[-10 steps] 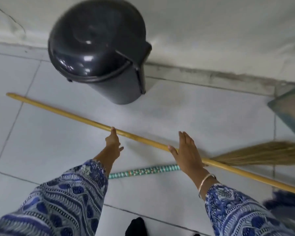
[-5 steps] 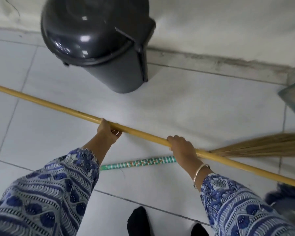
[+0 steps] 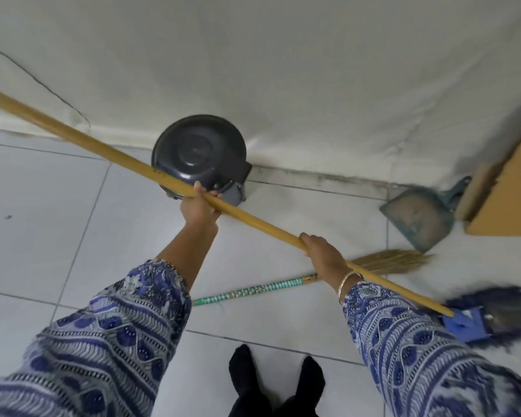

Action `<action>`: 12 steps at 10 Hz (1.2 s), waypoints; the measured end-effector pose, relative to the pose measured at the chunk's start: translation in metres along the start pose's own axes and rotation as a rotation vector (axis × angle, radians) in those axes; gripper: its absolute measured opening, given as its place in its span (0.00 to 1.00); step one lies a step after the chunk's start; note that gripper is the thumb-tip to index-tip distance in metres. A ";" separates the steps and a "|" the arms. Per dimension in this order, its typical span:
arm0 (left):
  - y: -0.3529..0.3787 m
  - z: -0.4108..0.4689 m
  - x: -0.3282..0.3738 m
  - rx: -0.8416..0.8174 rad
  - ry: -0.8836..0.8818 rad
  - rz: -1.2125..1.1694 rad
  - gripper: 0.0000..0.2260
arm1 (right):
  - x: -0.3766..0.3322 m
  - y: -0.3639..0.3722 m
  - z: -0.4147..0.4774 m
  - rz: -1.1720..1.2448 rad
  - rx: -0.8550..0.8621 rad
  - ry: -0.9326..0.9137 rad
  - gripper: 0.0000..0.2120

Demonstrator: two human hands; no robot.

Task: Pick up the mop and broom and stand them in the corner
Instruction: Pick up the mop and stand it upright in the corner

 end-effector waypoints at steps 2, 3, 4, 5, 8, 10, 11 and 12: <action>0.066 -0.100 0.105 -0.129 0.124 0.074 0.11 | -0.041 -0.092 -0.090 0.110 0.156 -0.032 0.09; 0.097 -0.158 0.151 -0.209 0.194 0.112 0.11 | -0.058 -0.137 -0.144 0.142 0.254 -0.025 0.07; 0.139 -0.221 0.187 -0.323 0.270 0.161 0.11 | -0.058 -0.176 -0.193 0.285 0.333 0.027 0.09; 0.187 -0.279 0.204 -0.429 0.325 0.205 0.11 | -0.041 -0.211 -0.243 0.410 0.444 0.053 0.08; 0.380 -0.514 0.163 -0.762 0.591 0.349 0.09 | 0.073 -0.301 -0.426 0.512 0.755 0.136 0.07; 0.503 -0.670 0.076 -0.909 0.754 0.436 0.11 | 0.187 -0.327 -0.537 0.654 0.926 0.070 0.11; 0.554 -0.723 0.038 -0.960 0.797 0.479 0.11 | 0.238 -0.343 -0.576 0.582 0.990 0.093 0.13; 0.599 -0.751 0.008 -0.996 0.829 0.515 0.11 | 0.288 -0.358 -0.592 0.588 0.978 0.148 0.09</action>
Point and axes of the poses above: each hand's wrist, its own z-axis towards the middle knuckle, its own y-axis out of the palm, x = y × z, the point moved 6 cm from there along z, towards the middle knuckle, and after that the axes turned 10 degrees about -x, right-handed, at the moved point
